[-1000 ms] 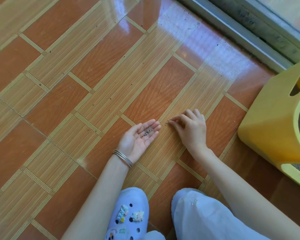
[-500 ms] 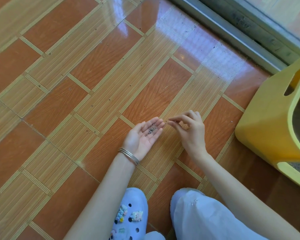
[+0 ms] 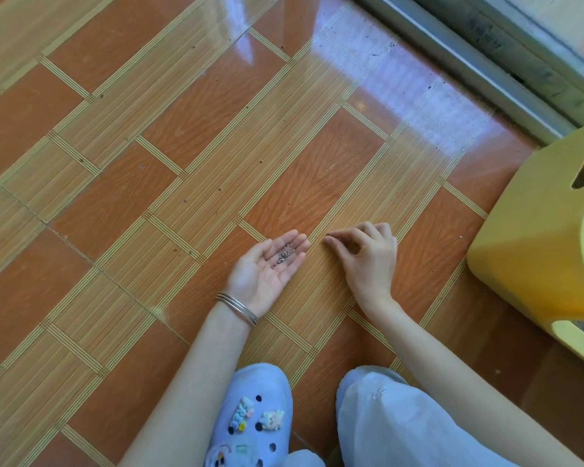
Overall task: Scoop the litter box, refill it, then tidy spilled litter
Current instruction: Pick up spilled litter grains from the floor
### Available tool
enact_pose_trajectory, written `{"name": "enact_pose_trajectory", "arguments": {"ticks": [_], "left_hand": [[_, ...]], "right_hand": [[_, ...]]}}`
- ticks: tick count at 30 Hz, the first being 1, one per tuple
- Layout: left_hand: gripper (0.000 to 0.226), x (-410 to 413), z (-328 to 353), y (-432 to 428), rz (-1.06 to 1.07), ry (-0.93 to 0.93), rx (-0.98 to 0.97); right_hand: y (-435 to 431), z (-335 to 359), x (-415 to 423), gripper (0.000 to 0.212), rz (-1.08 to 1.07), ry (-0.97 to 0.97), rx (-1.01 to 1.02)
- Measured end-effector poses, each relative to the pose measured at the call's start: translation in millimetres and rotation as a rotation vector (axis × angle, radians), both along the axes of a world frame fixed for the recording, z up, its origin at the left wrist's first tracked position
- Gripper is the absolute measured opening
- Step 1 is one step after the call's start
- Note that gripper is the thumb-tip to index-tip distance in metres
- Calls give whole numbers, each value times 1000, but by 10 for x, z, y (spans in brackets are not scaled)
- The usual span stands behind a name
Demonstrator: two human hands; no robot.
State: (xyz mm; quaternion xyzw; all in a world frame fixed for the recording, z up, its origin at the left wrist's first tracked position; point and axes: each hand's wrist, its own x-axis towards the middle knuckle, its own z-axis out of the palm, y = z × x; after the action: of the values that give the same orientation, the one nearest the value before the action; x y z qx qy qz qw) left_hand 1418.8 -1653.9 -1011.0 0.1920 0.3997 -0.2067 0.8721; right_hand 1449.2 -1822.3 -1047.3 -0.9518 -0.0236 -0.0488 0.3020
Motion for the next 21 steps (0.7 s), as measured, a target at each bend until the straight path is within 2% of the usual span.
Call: {"name": "enact_pose_trajectory", "arguments": {"ticks": [2,6,8,13,16,21], "left_hand": [[35,-1,-4,-5,-16,-7,10],[35,-8,-7,-18,-47,-10,38],[35,-4,-3,-38,-63,-6,56],[36,71,37,-213,-69,14,43],[35,119,54,-284,-36,10,8],[35,112,42,-129,-12,-22,18]], "right_hand": [[-11,-22,-15,12,22,-44,-40],[29,-68,-20,16,114,-132,-262],[46,-66,-1,19,131,-134,-292],[69,146,-66,20,277,-8,76],[-17,292,-46,14,195,18,222],[-279,185,137,12,5,55,167]]}}
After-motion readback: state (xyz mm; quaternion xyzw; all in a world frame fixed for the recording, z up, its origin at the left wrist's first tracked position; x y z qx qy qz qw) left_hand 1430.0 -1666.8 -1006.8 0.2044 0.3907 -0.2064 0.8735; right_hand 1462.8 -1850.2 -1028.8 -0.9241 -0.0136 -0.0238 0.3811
